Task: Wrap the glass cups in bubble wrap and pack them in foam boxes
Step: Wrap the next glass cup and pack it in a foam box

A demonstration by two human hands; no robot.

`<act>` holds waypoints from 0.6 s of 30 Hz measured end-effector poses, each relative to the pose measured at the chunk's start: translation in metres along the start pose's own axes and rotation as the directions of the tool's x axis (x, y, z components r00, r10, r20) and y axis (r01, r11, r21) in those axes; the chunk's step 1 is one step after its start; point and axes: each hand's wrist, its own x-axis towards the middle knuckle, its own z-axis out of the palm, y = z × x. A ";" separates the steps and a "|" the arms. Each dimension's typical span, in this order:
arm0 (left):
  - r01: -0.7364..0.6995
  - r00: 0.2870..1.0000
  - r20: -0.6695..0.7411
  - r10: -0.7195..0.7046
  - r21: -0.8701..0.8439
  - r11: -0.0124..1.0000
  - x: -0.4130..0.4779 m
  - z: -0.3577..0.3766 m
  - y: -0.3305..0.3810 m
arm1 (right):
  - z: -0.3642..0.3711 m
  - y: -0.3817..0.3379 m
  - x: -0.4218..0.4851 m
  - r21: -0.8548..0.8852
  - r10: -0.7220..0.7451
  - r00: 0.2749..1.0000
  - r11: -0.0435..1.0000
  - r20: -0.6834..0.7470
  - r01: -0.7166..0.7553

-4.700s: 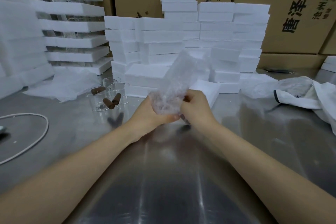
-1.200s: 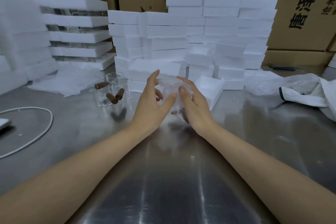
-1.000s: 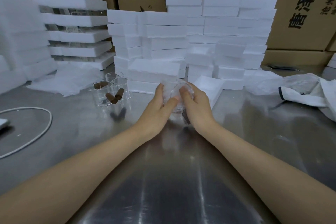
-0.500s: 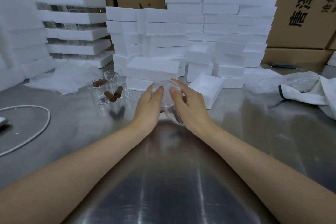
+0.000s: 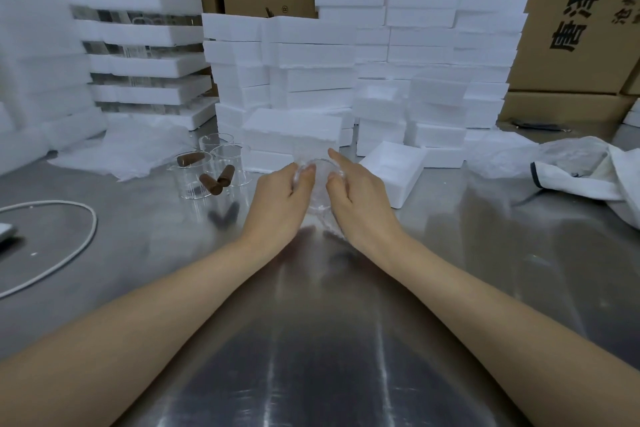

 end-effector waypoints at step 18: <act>0.041 0.999 0.012 -0.041 0.037 0.998 0.001 0.004 -0.004 | 0.002 0.004 0.003 -0.063 -0.019 0.998 0.998 0.055 0.023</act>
